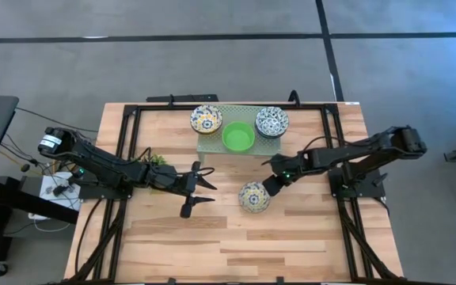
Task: Pick & Place Mini bowls
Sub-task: Stack the yellow bowl on the yellow bowl on the shelf
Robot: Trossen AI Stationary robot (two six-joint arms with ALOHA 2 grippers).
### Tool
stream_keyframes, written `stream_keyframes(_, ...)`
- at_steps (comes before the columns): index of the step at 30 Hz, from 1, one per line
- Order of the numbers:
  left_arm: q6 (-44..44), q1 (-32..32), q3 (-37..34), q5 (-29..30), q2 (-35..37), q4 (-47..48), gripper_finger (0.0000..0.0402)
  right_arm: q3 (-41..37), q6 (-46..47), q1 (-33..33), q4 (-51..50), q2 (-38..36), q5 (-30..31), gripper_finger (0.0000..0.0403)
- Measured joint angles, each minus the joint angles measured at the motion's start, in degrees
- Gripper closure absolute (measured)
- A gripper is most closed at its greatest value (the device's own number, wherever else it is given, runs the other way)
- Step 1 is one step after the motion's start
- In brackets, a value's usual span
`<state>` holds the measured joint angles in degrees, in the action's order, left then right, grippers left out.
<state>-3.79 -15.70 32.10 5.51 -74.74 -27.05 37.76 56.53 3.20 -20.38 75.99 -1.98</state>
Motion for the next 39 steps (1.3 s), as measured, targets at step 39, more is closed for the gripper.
stream_keyframes(39, 0.0, 0.0, 0.0, 0.0, 0.0, 0.0, 0.0224, 0.0, 0.1, 1.1, 8.9, 6.7, -3.3, 0.0351)
